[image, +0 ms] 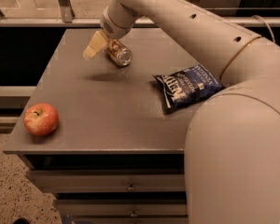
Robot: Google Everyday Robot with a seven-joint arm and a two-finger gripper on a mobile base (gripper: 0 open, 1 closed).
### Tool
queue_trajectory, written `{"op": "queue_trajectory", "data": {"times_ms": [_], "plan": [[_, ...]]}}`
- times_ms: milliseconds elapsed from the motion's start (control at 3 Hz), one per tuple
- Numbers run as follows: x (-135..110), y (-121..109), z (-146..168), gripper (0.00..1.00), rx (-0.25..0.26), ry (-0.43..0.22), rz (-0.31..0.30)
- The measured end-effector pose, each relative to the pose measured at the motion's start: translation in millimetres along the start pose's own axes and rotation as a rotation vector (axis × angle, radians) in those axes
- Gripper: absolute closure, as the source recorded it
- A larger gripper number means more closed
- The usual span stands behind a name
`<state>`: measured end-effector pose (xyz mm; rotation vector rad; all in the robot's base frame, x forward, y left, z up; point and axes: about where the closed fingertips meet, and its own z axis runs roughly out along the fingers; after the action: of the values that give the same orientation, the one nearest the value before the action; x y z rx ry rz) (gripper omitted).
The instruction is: Place orange can upright
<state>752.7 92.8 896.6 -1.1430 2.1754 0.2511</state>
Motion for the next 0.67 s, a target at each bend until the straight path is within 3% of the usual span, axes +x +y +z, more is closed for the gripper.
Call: {"op": "queue_trajectory", "data": {"times_ms": [333, 667], "plan": [[10.4, -24.0, 19.3, 0.00, 0.064, 0.072, 0.087], [16.3, -34.8, 28.1, 0.00, 0.091, 0.119, 0.125]]}}
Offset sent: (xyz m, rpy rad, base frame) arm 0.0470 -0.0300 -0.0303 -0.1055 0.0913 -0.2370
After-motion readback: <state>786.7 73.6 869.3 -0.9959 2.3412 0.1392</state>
